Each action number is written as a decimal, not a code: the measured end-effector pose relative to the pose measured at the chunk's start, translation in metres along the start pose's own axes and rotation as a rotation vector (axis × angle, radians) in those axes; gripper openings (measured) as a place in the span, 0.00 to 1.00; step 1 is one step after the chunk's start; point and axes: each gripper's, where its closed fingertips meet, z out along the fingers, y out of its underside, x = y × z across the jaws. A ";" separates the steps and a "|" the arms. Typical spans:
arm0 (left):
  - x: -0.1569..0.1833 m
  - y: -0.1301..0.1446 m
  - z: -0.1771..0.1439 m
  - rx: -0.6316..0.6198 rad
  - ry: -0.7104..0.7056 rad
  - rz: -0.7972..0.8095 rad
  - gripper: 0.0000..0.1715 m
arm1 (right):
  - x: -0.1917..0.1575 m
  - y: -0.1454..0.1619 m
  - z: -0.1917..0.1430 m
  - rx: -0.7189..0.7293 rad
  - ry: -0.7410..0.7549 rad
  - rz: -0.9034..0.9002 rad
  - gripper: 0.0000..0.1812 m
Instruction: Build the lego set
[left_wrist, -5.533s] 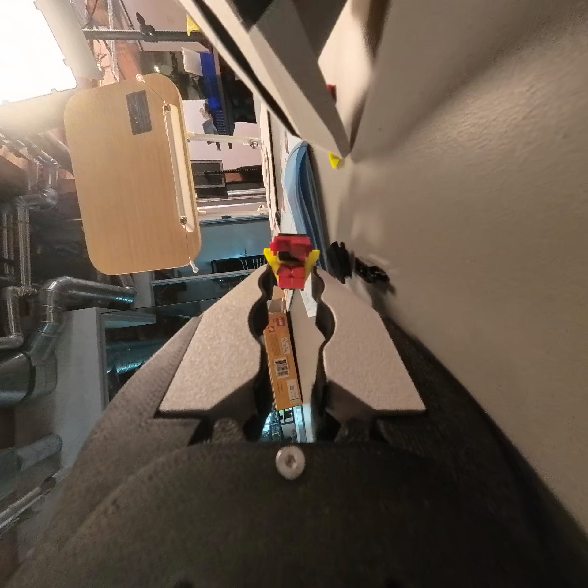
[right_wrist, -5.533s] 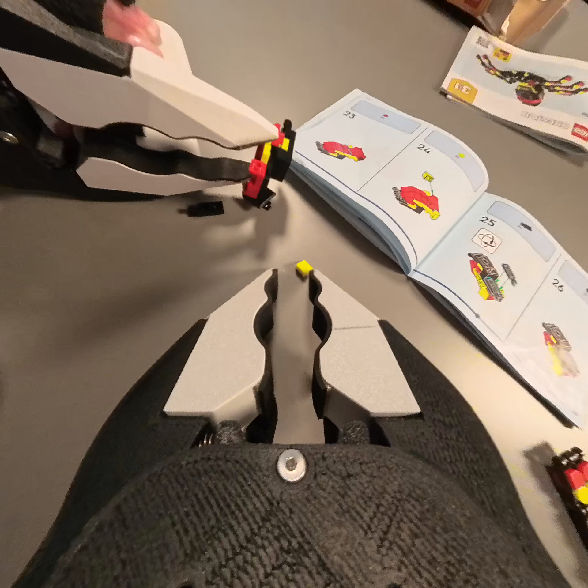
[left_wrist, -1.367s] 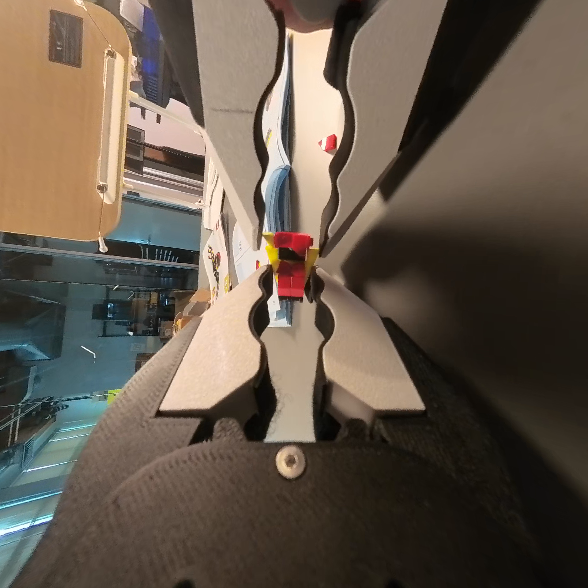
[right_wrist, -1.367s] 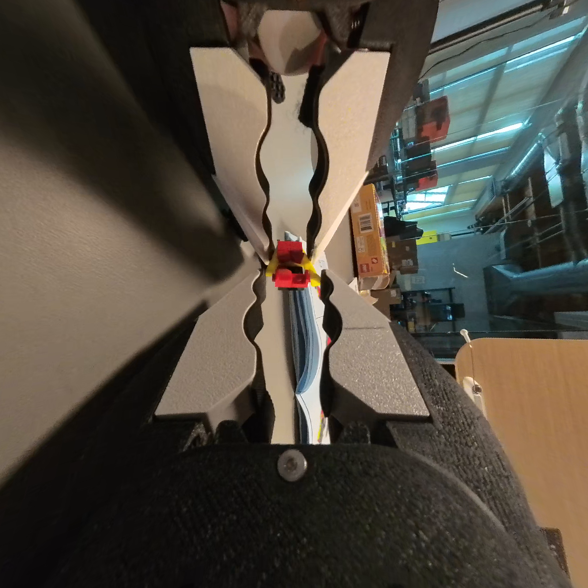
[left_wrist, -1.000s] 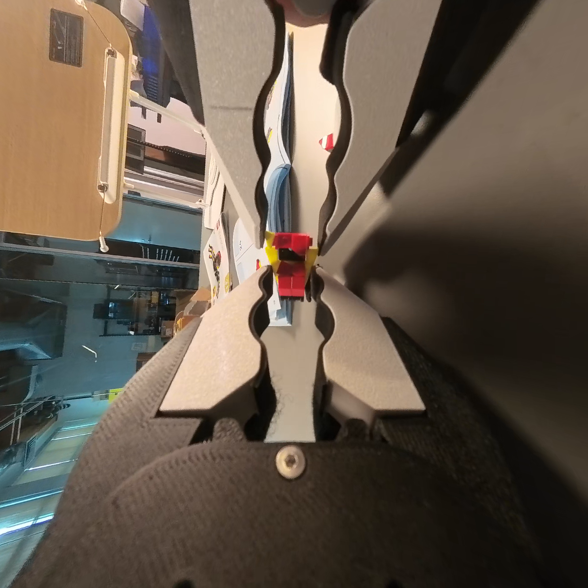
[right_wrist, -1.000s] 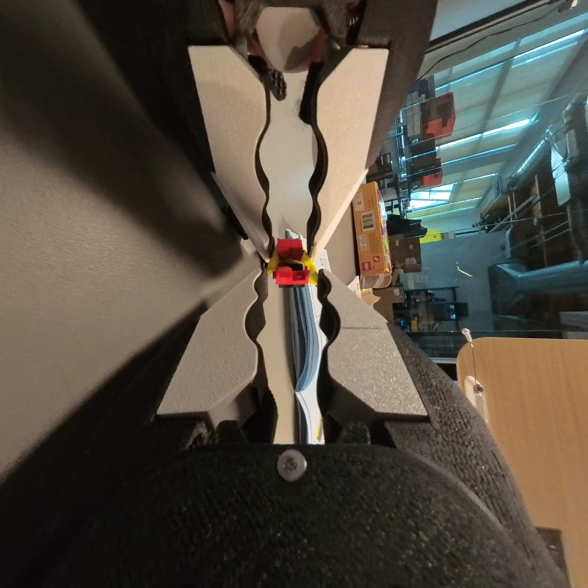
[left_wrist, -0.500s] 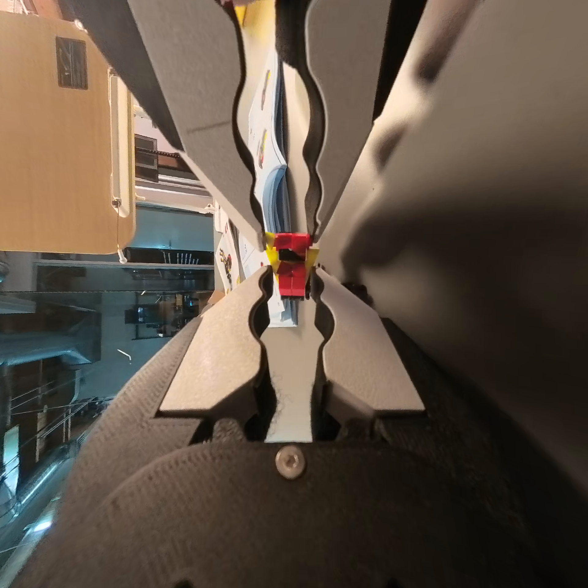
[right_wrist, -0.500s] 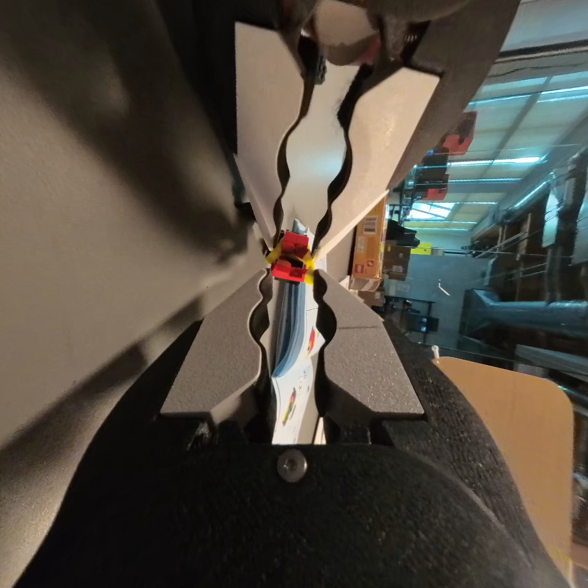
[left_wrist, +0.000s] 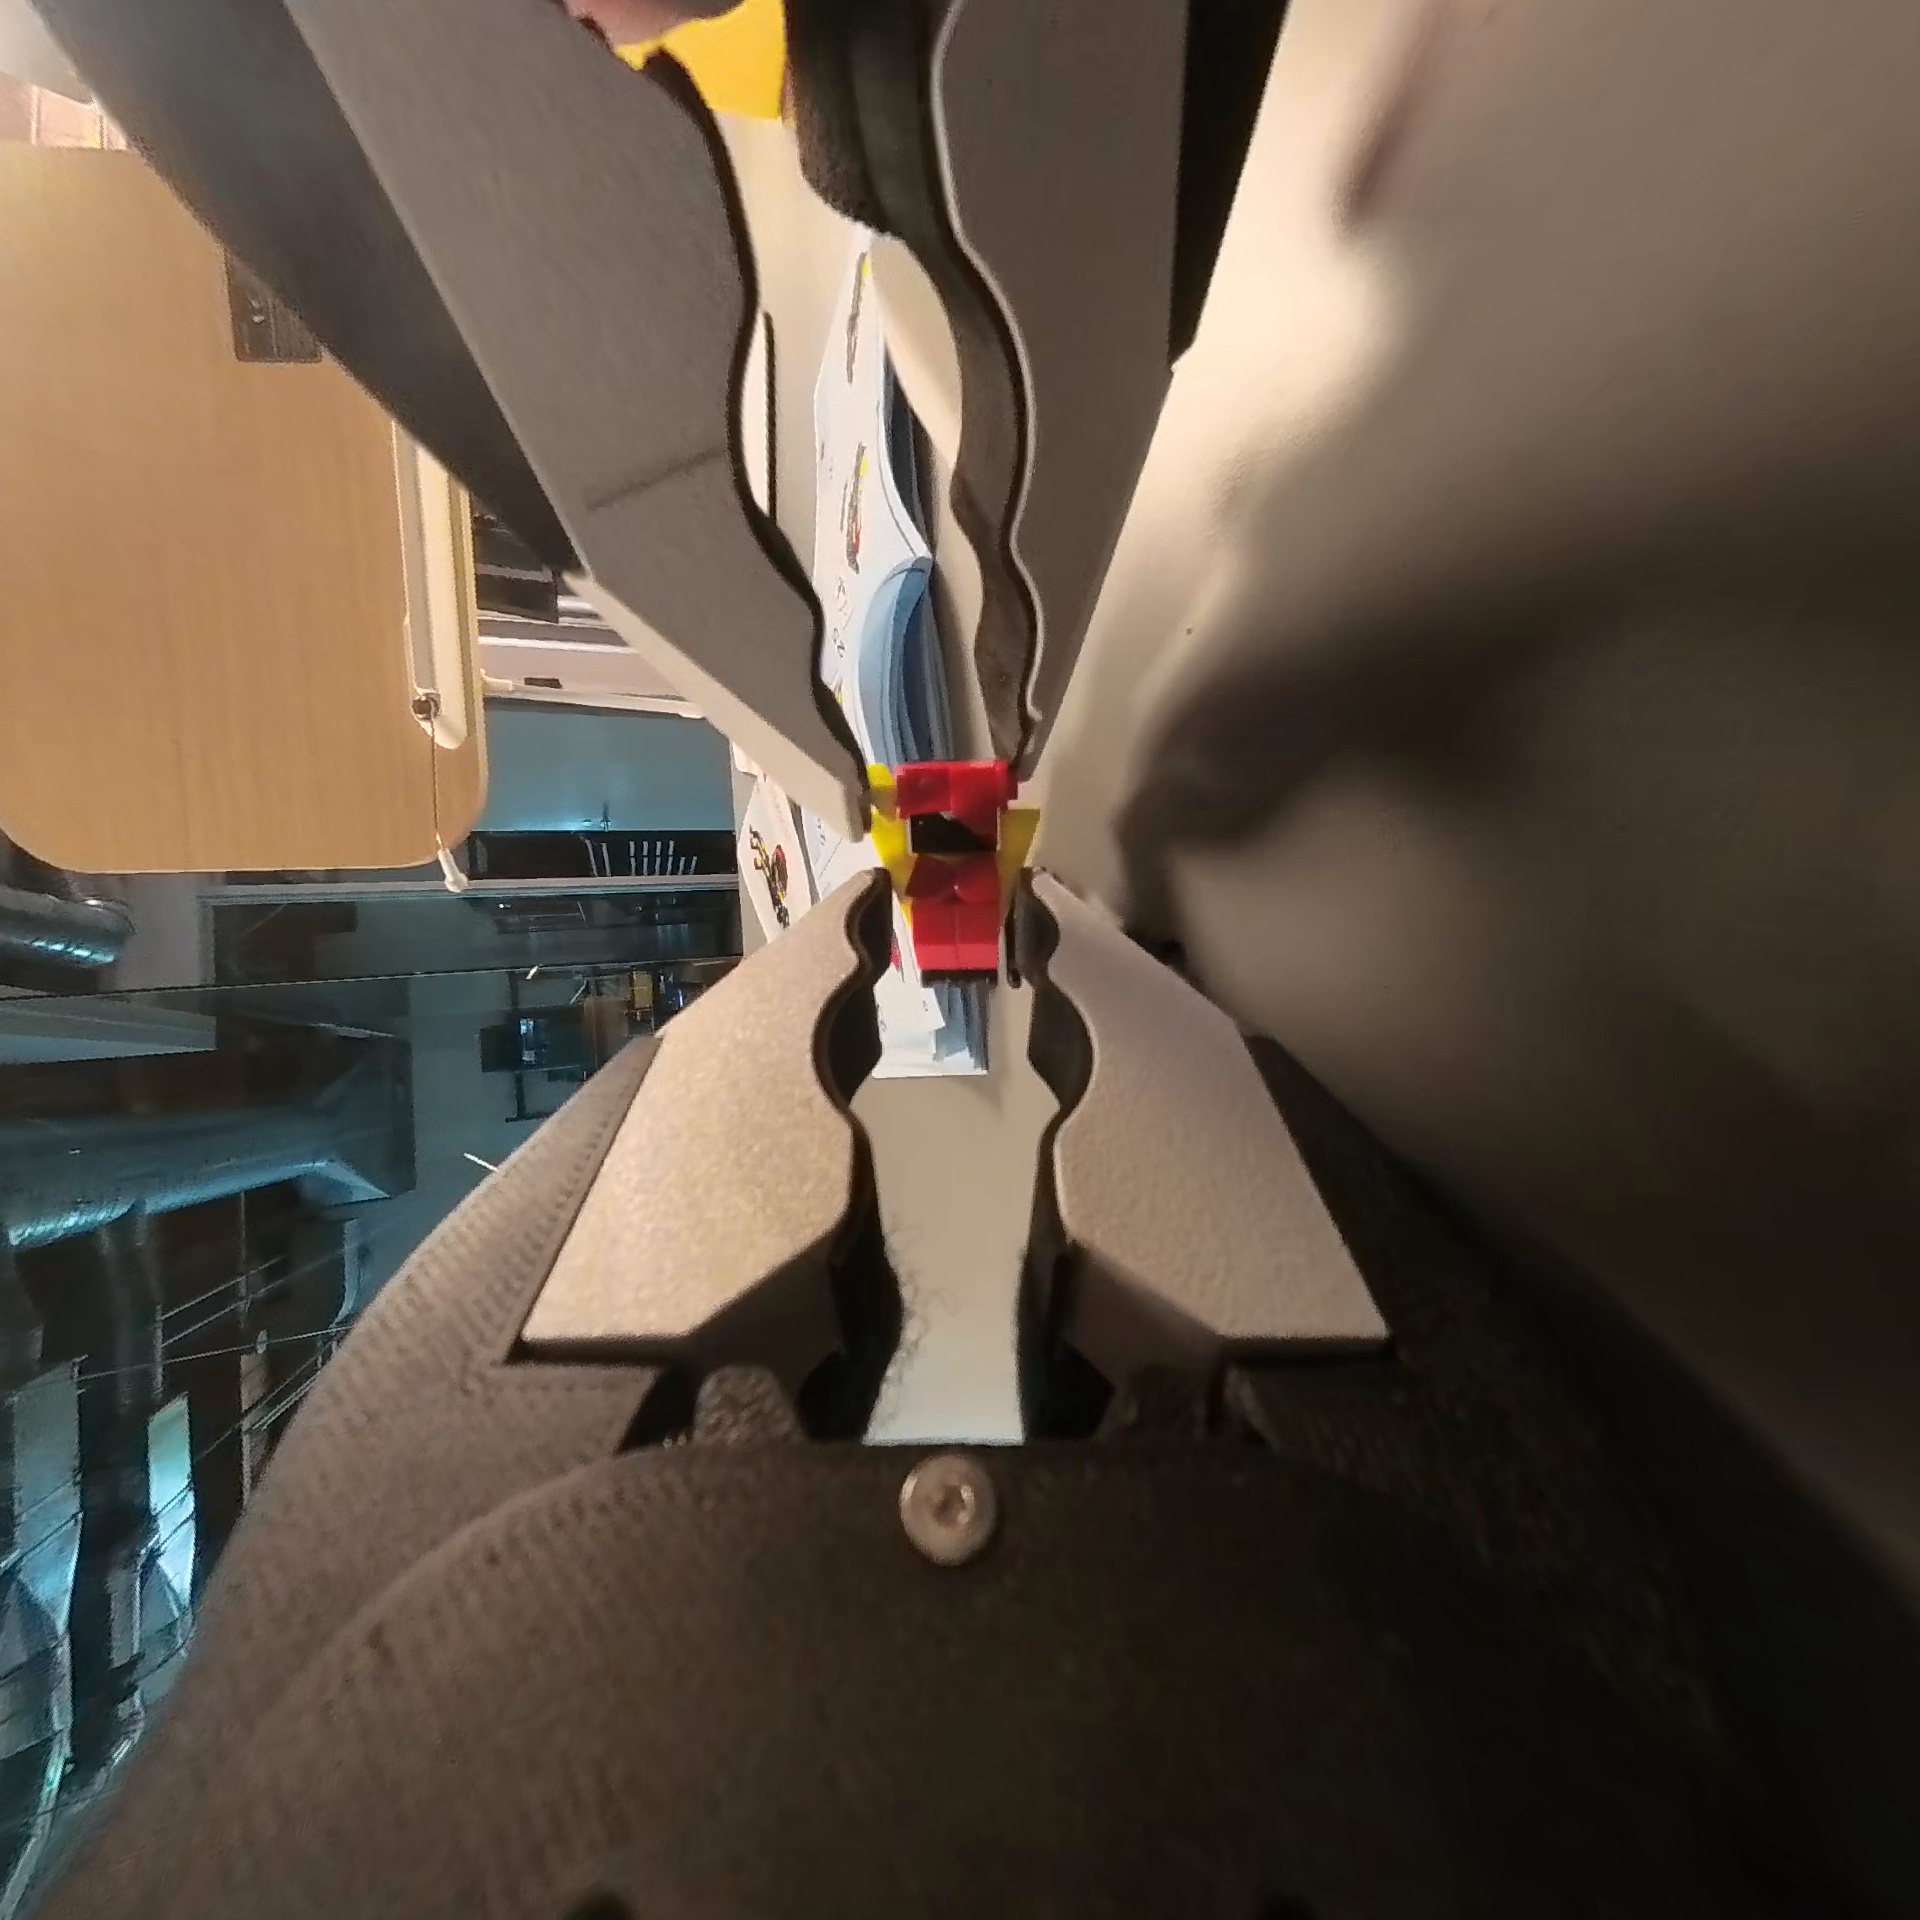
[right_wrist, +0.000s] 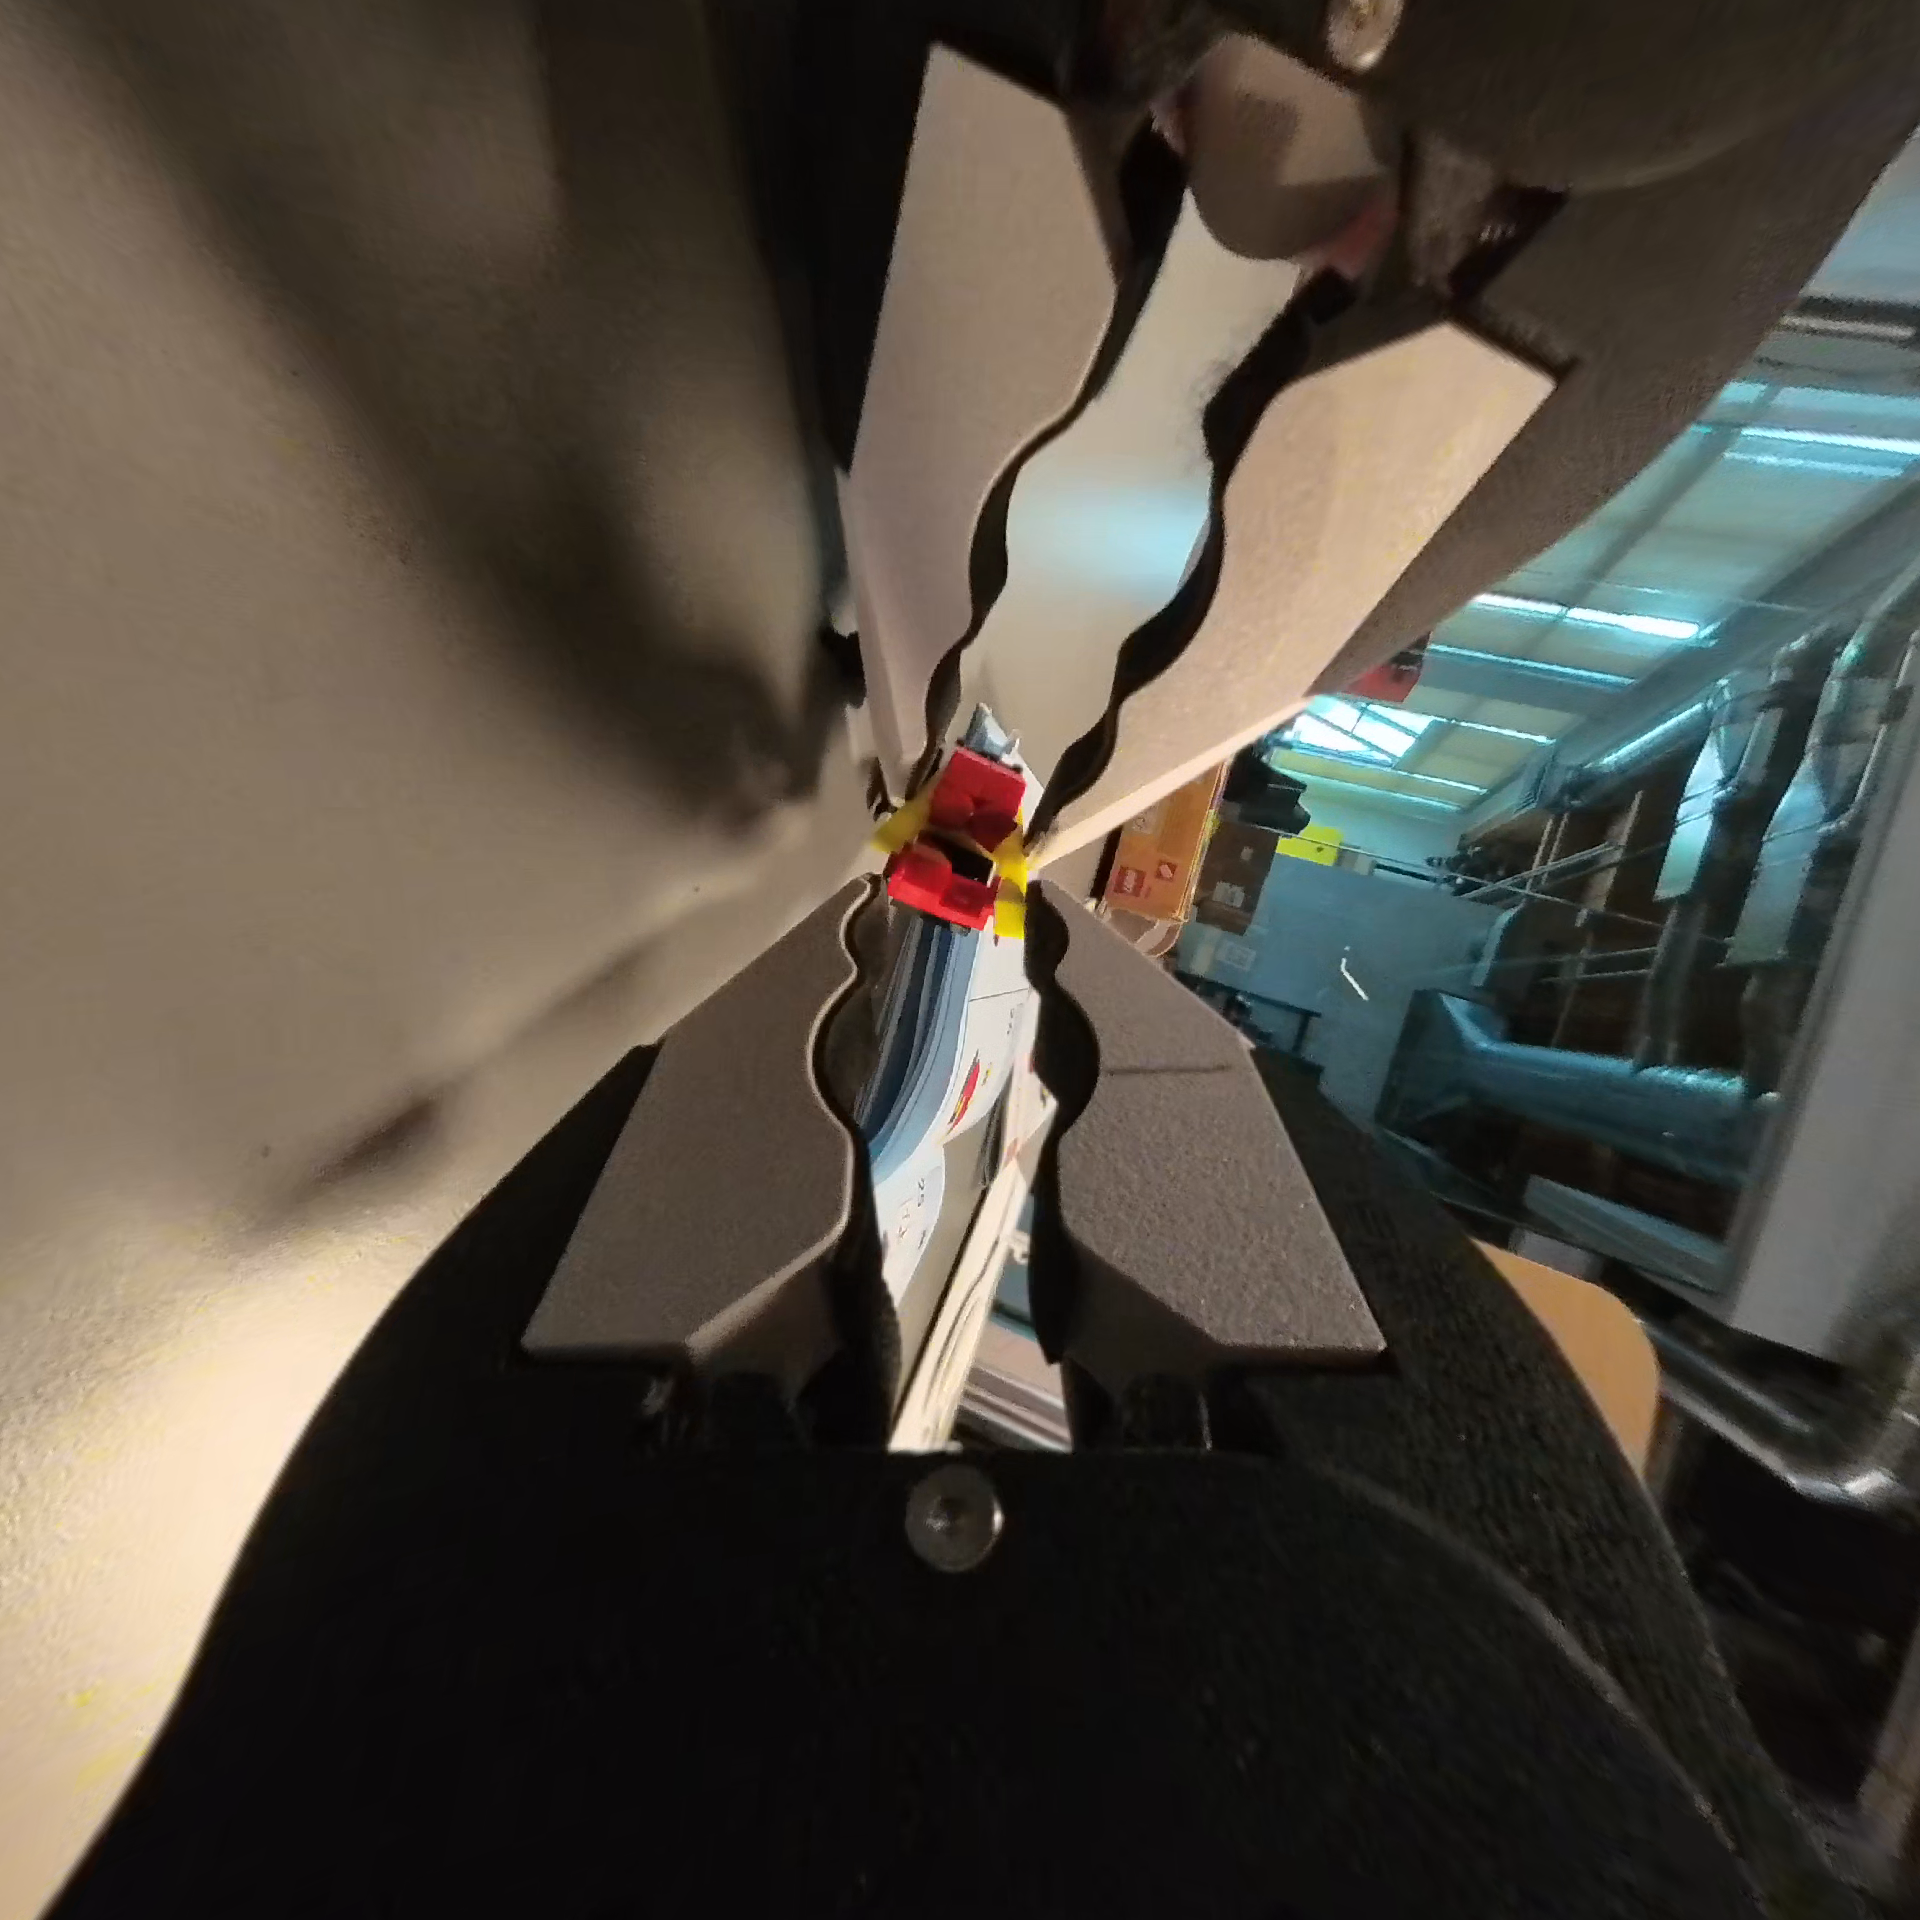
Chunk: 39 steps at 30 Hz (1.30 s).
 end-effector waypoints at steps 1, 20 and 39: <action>0.000 0.000 0.000 0.001 -0.001 -0.004 0.13 | 0.001 0.000 0.000 0.009 0.000 0.035 0.13; 0.000 -0.008 -0.004 0.110 0.059 -0.121 0.13 | -0.002 0.001 -0.011 0.259 -0.112 0.506 0.11; -0.001 0.002 0.000 0.017 -0.019 0.041 0.13 | -0.028 0.017 -0.015 0.181 -0.341 0.683 0.10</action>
